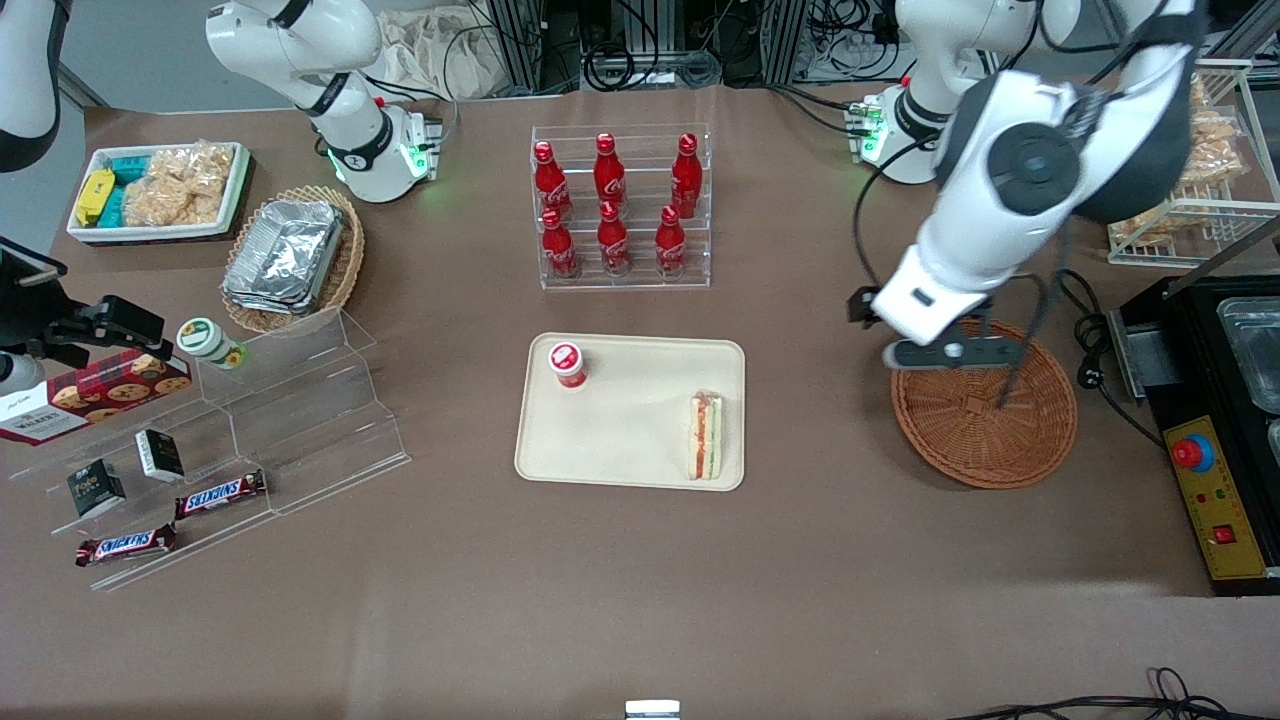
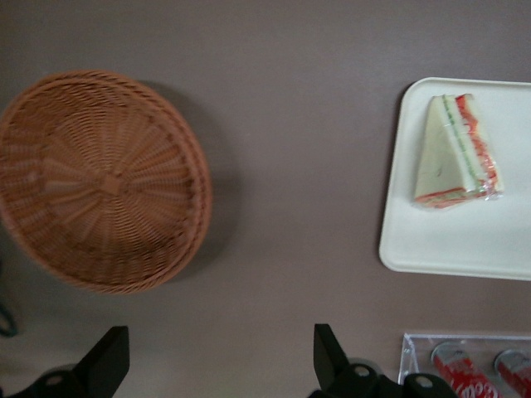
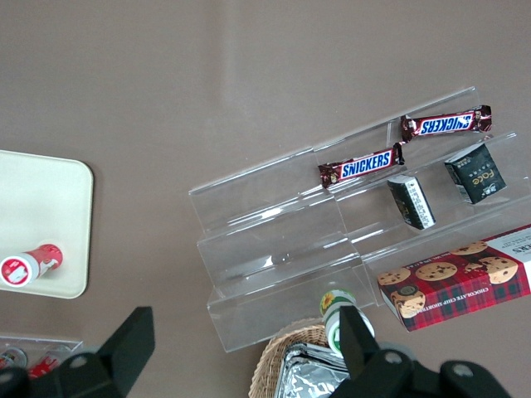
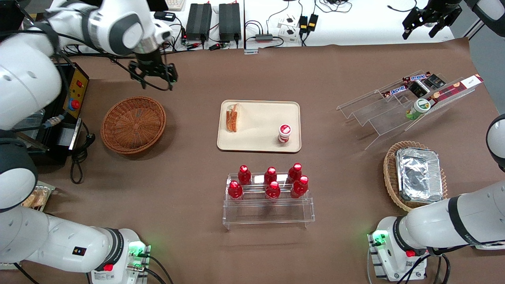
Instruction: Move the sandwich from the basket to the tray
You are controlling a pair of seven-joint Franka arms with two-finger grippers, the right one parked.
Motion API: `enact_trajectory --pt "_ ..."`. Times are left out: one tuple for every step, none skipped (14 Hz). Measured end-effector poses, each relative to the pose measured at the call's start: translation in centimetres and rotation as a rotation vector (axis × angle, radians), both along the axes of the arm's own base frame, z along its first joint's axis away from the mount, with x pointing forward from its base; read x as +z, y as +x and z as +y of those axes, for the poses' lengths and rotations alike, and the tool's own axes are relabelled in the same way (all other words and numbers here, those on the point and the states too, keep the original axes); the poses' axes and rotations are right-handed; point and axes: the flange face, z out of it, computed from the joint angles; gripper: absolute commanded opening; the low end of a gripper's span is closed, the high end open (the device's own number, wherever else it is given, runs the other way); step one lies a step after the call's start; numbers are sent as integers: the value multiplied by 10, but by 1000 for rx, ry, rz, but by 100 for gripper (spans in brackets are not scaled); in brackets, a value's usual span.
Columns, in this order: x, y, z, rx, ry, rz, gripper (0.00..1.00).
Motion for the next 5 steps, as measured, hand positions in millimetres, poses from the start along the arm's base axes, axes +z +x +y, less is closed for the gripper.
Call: enact_trajectory --pt "16 6 20 16 -3 9 100" --pt "30 13 39 43 -20 8 100" --pt "40 20 58 69 -41 3 100" --pt "46 26 78 83 -55 -4 100" --pt "50 32 98 90 -65 -10 100"
